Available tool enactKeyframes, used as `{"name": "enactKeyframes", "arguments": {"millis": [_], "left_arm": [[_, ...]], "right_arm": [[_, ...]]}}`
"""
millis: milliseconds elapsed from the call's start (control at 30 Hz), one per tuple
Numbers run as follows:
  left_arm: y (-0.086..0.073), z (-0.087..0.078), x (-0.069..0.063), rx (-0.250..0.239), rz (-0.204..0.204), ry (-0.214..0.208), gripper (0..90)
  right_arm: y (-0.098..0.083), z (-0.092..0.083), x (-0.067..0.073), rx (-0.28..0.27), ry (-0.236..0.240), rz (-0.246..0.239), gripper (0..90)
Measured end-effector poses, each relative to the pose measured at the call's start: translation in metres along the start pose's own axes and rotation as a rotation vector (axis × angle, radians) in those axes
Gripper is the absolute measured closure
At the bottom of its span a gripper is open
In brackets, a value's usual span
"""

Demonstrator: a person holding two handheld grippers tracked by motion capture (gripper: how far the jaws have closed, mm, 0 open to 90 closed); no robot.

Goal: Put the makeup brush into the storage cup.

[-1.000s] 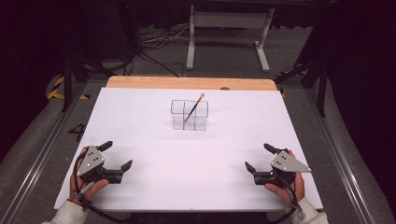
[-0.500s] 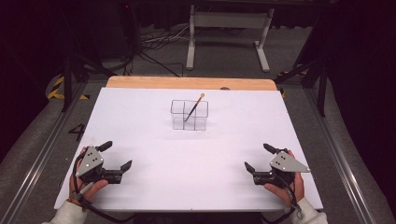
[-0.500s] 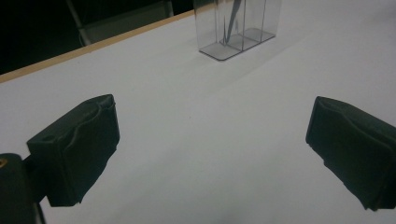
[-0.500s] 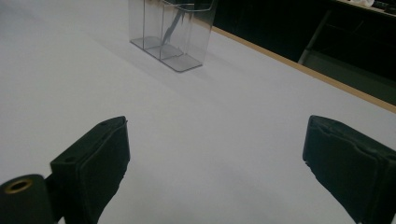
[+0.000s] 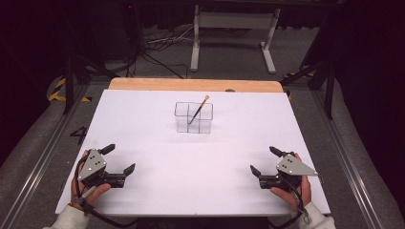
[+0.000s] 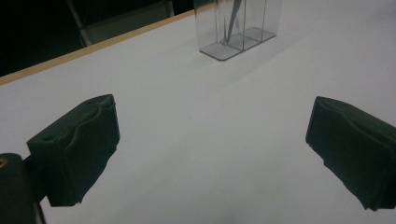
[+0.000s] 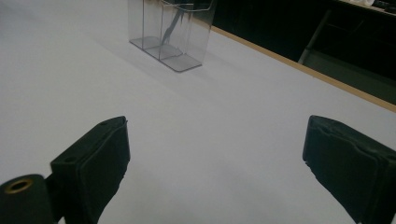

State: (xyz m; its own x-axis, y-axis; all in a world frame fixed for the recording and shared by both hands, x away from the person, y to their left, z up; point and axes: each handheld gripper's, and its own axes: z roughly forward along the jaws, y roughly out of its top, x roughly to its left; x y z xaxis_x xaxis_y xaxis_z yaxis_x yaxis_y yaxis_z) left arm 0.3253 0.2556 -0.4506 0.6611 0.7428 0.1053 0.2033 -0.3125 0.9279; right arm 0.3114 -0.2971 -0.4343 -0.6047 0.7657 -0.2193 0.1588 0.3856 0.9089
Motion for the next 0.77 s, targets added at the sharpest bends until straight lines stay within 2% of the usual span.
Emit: {"name": "enactKeyframes", "arguments": {"millis": [767], "left_arm": [[0.0000,0.0032,-0.0005,0.000,-0.009,-0.007,3.5]], "right_arm": [[-0.0005,-0.0004,-0.0015,-0.001,-0.004,0.004,8.1]]}}
